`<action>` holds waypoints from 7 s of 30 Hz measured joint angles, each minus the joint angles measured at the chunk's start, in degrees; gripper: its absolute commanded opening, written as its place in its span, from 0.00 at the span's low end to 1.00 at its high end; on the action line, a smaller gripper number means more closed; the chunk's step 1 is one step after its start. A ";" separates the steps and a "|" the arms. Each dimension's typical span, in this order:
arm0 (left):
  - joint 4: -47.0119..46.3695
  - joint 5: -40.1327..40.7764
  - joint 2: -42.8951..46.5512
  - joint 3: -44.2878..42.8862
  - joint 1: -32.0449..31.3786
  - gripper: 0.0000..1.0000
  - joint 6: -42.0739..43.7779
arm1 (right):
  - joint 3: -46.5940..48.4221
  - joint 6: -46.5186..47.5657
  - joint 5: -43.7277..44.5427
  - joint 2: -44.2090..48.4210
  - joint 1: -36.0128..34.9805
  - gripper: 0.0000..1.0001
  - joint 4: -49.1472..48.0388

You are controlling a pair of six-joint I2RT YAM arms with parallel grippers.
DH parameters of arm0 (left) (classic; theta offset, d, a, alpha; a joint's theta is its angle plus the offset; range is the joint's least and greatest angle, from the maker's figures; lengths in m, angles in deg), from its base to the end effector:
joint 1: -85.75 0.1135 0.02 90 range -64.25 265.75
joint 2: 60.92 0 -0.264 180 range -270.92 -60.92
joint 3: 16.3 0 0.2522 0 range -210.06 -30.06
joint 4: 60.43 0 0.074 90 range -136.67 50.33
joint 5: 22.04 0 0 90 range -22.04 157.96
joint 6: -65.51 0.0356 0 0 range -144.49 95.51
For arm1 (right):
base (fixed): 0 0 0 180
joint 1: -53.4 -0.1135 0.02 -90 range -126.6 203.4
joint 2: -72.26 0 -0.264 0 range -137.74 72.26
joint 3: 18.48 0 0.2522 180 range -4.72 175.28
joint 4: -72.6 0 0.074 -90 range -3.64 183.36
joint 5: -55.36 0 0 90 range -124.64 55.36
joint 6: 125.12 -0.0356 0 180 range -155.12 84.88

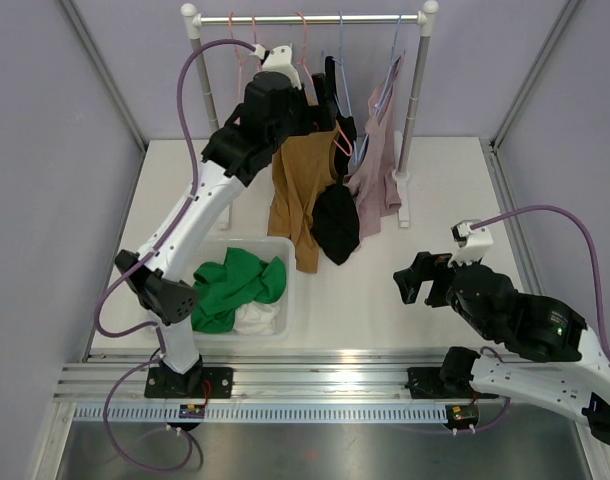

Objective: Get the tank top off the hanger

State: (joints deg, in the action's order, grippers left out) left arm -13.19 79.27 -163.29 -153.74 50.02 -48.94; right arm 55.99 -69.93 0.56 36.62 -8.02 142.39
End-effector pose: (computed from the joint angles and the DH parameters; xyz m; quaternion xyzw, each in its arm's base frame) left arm 0.3202 -0.2217 0.4933 0.0145 0.7766 -0.2471 0.5793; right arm 0.0612 0.0695 0.3724 -0.0459 0.8415 0.1740 0.5095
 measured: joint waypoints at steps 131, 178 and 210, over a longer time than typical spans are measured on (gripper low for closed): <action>-36.24 23.56 55.69 82.05 -52.11 0.00 -20.74 | 0.70 12.00 -2.58 -23.21 29.00 0.00 -19.08; -78.25 18.75 30.18 66.88 -40.68 0.00 24.87 | 4.59 14.34 -56.24 -3.30 36.06 0.00 -10.69; -29.73 35.08 49.57 69.99 -36.22 0.00 -4.57 | -10.40 10.36 -45.09 -14.51 32.92 0.99 -15.69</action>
State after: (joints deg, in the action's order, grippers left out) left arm -42.92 114.35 -113.72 -83.75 13.81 -53.51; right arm 45.58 -59.56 -44.53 22.11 24.89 126.70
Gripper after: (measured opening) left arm 0.024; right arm 0.993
